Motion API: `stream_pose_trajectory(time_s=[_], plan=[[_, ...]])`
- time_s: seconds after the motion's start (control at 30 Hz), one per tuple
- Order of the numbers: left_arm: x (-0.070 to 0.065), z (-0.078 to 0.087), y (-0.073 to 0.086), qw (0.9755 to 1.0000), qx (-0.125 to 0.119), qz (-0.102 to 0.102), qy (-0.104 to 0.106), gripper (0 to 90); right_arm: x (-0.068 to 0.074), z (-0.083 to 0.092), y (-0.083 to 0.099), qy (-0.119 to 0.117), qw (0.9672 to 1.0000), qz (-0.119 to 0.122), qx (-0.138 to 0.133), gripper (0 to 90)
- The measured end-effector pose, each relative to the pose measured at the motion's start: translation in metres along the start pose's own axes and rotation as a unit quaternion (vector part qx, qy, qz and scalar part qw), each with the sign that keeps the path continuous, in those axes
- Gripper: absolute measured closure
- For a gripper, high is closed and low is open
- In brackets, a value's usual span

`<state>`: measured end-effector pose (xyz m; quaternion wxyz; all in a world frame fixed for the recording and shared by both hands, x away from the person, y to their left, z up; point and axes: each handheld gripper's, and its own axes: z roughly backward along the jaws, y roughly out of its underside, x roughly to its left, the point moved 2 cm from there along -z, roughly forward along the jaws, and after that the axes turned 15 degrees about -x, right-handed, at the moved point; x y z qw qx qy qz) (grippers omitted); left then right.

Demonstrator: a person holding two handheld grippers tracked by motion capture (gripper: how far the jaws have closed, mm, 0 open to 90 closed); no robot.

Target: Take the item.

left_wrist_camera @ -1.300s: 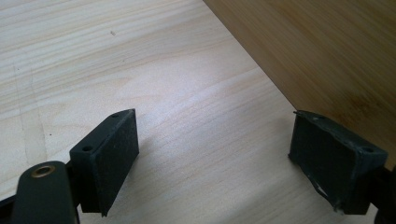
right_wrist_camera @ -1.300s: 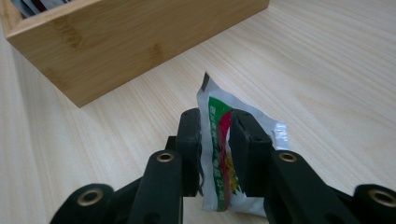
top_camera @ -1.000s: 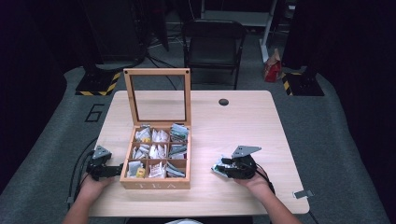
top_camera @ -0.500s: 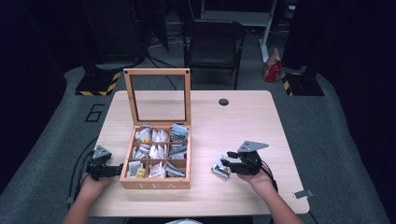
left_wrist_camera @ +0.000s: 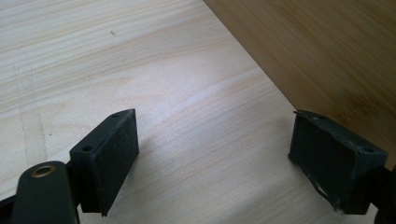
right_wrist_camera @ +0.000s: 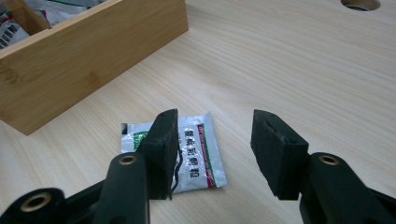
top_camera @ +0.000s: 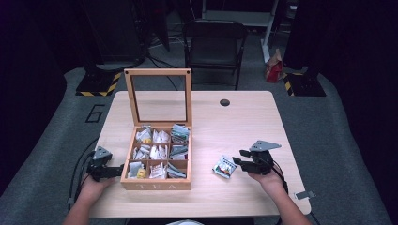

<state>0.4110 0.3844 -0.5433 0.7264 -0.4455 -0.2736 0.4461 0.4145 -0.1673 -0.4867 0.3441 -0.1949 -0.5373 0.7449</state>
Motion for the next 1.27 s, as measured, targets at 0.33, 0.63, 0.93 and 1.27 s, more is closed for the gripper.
stream_pose_trajectory(time_s=[0.33,0.63,0.93,1.27], plan=[[0.0,0.0,0.0,1.0,0.0,0.0,0.0,15.3,-0.01,0.003,0.01,0.031,0.9995,-0.01,-0.001,49.5],[0.0,0.0,0.0,1.0,0.0,0.0,0.0,15.3,-0.015,0.003,0.019,0.044,0.9987,-0.026,0.005,49.2],[0.0,0.0,0.0,1.0,0.0,0.0,0.0,15.3,-0.019,0.003,0.024,0.054,0.9978,-0.033,0.018,49.1],[0.0,0.0,0.0,1.0,0.0,0.001,0.0,15.3,-0.018,0.0,0.027,0.061,0.9974,-0.025,0.028,49.1]])
